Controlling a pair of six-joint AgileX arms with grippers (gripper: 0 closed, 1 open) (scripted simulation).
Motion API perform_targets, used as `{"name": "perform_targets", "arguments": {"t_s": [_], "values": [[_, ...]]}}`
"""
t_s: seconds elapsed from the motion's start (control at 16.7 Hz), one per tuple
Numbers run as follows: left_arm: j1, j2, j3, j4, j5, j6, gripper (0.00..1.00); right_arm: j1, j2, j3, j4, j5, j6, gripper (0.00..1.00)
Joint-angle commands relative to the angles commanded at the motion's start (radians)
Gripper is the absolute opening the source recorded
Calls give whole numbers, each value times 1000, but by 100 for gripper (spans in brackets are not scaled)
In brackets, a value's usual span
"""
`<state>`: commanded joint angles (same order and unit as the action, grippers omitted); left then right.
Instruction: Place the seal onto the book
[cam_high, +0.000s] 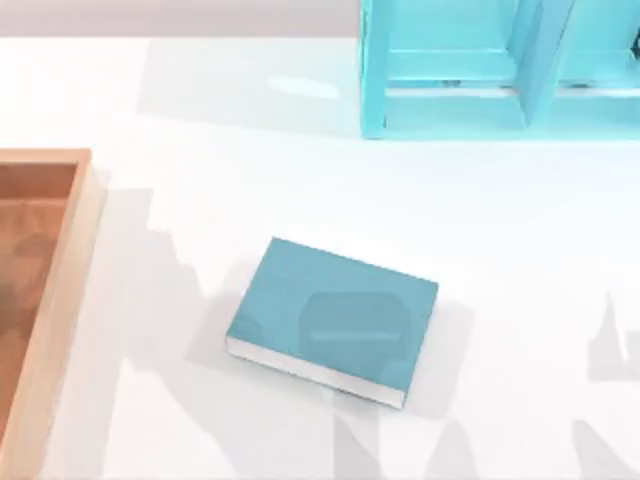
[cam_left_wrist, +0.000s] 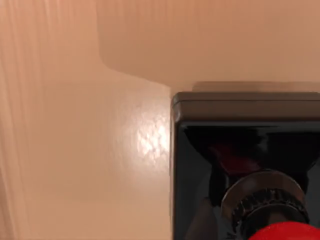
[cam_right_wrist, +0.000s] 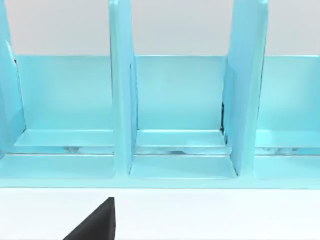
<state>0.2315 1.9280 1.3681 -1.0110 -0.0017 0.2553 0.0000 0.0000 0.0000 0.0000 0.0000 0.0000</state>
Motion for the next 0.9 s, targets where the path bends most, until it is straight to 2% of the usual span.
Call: {"name": "perform_targets", "arguments": {"t_s": [0.54, 0.66, 0.9], "values": [[-359, -68, 401, -486, 0, -355, 0, 0, 0, 0, 0, 0, 0, 100], [-401, -84, 444, -530, -1, -397, 0, 0, 0, 0, 0, 0, 0, 100], [-402, -83, 447, -533, 0, -400, 0, 0, 0, 0, 0, 0, 0, 100]]}}
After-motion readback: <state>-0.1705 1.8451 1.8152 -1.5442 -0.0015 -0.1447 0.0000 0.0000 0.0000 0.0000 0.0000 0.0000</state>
